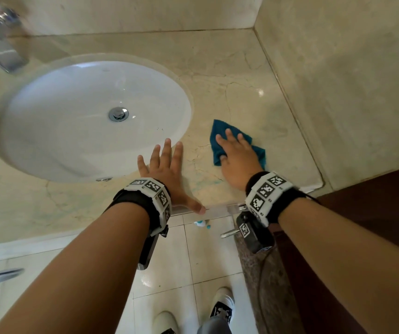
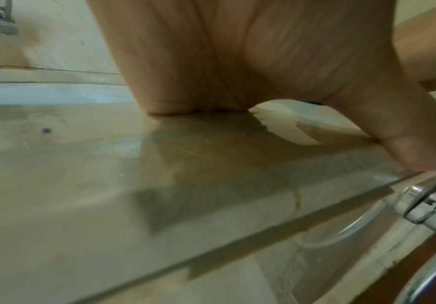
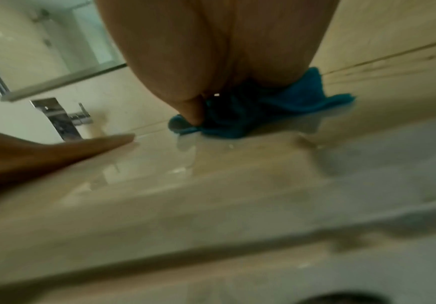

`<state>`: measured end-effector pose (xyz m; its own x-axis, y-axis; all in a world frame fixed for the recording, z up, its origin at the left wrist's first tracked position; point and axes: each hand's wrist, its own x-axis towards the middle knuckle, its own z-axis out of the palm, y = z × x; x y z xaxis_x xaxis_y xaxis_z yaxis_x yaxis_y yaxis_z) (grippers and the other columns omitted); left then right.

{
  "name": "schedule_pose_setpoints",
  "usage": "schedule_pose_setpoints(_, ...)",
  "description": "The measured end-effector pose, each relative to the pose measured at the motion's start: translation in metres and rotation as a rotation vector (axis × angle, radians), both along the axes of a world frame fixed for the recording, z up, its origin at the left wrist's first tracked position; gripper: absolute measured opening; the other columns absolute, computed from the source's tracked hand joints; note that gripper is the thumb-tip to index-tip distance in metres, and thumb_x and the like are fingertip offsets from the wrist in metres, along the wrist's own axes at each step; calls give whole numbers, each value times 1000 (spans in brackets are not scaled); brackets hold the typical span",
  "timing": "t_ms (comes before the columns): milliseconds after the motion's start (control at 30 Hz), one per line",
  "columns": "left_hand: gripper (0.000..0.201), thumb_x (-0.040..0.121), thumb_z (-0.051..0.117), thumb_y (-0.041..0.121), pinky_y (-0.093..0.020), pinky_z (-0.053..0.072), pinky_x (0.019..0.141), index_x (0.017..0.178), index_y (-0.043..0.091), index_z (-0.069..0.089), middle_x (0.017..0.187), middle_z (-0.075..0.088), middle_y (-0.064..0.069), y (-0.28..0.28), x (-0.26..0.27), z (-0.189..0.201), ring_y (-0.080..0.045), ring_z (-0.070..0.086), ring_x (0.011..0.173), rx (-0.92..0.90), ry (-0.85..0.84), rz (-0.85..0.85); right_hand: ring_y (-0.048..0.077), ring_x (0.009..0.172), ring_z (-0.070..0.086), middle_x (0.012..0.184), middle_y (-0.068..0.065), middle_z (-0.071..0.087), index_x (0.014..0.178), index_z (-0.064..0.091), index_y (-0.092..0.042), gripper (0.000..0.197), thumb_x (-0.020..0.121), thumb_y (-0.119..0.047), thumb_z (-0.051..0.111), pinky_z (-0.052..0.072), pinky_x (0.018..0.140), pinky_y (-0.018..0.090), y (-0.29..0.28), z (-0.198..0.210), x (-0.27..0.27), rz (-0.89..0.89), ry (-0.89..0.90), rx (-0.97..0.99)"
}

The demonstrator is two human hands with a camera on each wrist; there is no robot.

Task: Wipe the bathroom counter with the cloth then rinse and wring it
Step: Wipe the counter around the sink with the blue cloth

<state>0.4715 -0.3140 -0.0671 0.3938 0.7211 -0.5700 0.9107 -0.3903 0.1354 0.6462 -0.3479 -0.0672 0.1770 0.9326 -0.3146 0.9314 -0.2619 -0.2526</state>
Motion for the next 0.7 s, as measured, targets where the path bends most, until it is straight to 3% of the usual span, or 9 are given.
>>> schedule_pose_setpoints(133,157,34,68,84,-59,-8,112,139,27,-35,148,-39,2,0,-1,-1,-24,-27,141,5,-15,-3,22,146,4,159,-4,6,148,21,-26,51,100,-20,35,4,117,29,5,-2,34,-85,69,48)
schedule_pose_setpoints(200,156,35,68,83,-59,-8,112,139,27,-35,148,-39,2,-1,-2,-2,-23,-27,141,5,-19,-5,24,146,2,159,-4,0,149,16,-28,52,100,-24,33,5,117,35,12,0,62,-193,38,-12)
schedule_pose_setpoints(300,156,36,69,82,-59,-9,112,139,27,-34,149,-38,2,-1,-2,-3,-23,-27,141,14,-21,-1,28,146,-4,158,0,-10,150,1,-26,55,102,-28,26,2,119,39,15,1,81,-202,-55,-127)
schedule_pose_setpoints(500,157,34,68,83,-61,-9,111,139,27,-34,149,-38,1,1,-2,-5,-25,-27,141,21,-22,-5,25,146,-11,157,10,-16,148,-14,-18,57,101,-30,17,-5,119,39,-6,-11,37,-36,-193,-127)
schedule_pose_setpoints(633,158,33,66,85,-61,-7,111,139,26,-34,149,-37,0,1,0,-5,-26,-26,141,28,-5,-7,26,145,-8,157,-3,-17,149,-9,-31,58,100,-33,23,7,117,45,-14,-3,-12,10,-108,-146)
schedule_pose_setpoints(700,158,34,65,86,-62,-5,112,139,25,-35,150,-37,-1,1,1,-5,-26,-25,141,46,13,-12,26,145,-9,156,-8,-18,148,-8,-35,59,99,-35,24,8,115,47,-18,3,-42,81,-69,-130)
